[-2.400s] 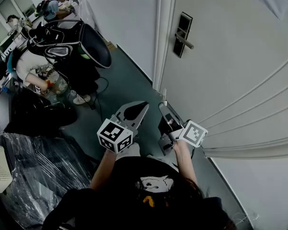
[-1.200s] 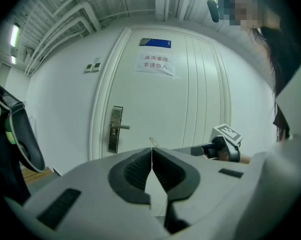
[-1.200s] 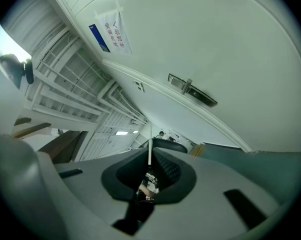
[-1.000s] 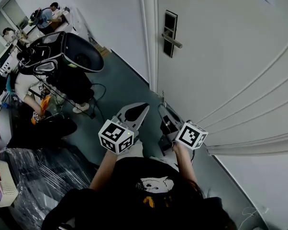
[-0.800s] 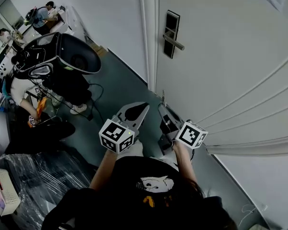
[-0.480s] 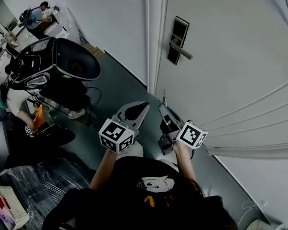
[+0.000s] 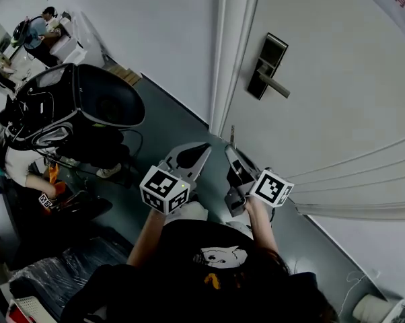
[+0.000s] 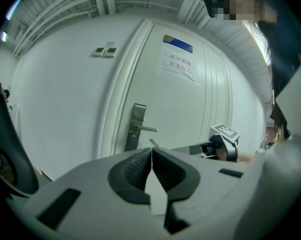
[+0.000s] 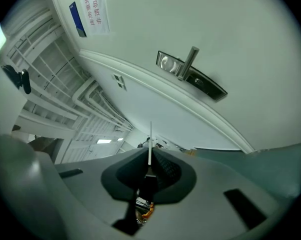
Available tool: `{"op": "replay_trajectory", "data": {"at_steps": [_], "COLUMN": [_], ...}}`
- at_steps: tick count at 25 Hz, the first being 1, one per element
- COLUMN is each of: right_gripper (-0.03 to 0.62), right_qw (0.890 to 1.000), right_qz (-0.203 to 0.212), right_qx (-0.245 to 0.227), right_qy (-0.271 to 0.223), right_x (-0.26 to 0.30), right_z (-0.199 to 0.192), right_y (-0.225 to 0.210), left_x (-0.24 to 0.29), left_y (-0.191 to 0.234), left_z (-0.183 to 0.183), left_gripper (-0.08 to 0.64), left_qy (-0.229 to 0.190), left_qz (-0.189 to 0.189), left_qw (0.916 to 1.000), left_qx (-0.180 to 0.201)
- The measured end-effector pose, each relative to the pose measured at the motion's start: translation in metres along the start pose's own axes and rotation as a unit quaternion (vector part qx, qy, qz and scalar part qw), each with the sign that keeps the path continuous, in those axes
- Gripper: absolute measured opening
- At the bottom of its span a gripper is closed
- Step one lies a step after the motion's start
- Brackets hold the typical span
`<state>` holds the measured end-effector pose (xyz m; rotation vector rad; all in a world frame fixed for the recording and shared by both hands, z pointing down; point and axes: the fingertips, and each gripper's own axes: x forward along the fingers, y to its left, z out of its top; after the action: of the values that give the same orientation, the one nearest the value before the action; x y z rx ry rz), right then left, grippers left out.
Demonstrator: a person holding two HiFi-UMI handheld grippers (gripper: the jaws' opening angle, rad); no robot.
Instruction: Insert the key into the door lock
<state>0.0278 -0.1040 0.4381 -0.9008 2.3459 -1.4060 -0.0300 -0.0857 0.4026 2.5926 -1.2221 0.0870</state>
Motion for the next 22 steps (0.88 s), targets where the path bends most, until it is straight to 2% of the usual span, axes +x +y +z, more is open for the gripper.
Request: {"op": "replay_trajectory", "data": {"at_steps": [7, 13, 22], "right_gripper": [0.02, 0.02, 0.02], "right_qw": [0.999, 0.997, 0.993], "right_qz": [-0.021, -0.042, -0.071], "right_qx": [0.0, -0.008, 0.006], "right_qy": [-0.024, -0.058, -0.093], "right_x": [0.043, 0.062, 0.053], "right_z": [-0.004, 0.008, 0.03], "right_y": [0.002, 0.001, -0.022], "left_x": [-0.007, -0.001, 0.036], "left_y": [0.044, 0.064, 0.055], "left_z": [0.003, 0.003, -0.004], "left_gripper": [0.009, 0.009, 0.009], "left_qy": [0.004, 0.009, 0.023], "left_qz": [-0.033, -0.071, -0.13], "left_qw": [0.9994, 0.9974, 0.9912], "left_qx": [0.0, -0.001, -0.009]}}
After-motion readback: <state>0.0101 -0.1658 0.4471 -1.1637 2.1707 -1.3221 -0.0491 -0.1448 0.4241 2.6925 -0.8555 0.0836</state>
